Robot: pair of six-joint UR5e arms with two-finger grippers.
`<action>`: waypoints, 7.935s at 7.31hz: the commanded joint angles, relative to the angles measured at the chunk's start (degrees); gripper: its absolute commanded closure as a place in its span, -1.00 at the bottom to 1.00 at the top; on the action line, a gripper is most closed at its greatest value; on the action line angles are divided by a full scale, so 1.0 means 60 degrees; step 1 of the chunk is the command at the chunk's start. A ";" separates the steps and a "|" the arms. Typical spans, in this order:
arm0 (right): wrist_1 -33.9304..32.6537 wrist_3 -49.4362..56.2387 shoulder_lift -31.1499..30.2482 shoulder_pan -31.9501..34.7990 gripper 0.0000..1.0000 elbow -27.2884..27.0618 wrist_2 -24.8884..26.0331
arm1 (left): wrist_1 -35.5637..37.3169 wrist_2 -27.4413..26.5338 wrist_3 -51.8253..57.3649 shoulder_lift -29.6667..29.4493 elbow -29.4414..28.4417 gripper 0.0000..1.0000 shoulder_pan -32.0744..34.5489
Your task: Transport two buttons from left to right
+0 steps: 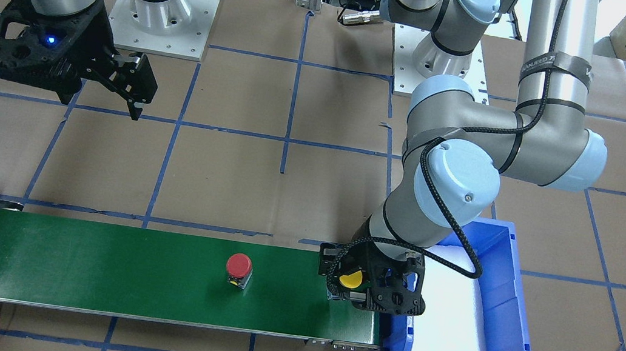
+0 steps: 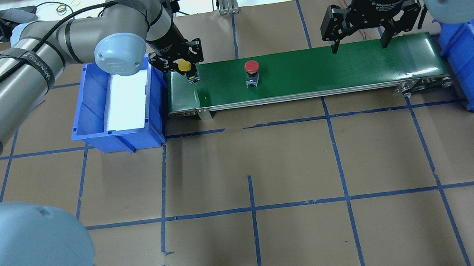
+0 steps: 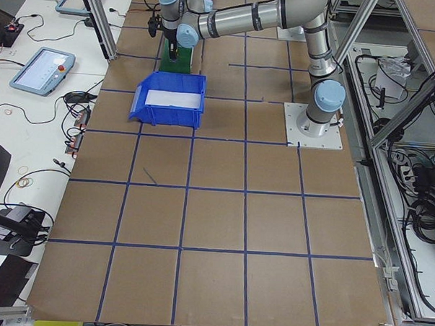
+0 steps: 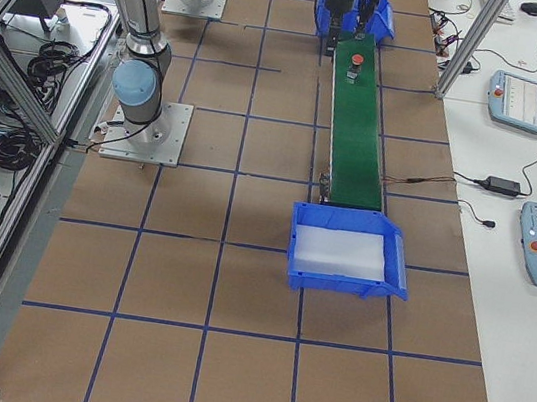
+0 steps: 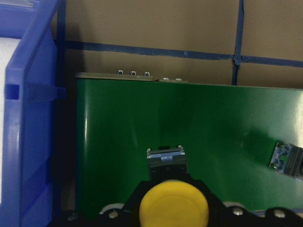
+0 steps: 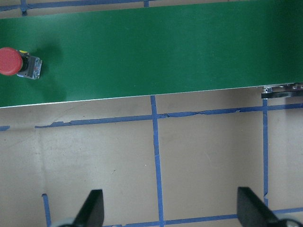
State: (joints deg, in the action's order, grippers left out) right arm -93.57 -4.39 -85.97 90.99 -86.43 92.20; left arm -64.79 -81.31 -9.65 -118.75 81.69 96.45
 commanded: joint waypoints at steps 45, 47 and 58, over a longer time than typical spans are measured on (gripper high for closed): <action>0.0664 0.1754 0.1010 -0.0940 -1.00 0.1334 0.0000 | -0.4656 -0.1360 0.2107 0.4162 0.0727 -1.00 -0.1734; 0.1458 0.2732 0.1364 -0.1262 -1.00 0.1995 0.0000 | -0.4656 -0.1360 0.2106 0.4162 0.0727 -1.00 -0.1734; 0.1315 1.1215 0.2580 -0.2597 -1.00 0.3374 -0.0923 | -0.4553 -0.1345 0.2092 0.4162 0.0668 -1.00 -0.1792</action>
State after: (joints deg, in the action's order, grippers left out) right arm -84.04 59.73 -70.98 75.42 -66.12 86.93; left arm -92.13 -89.44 2.90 -93.78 85.73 85.82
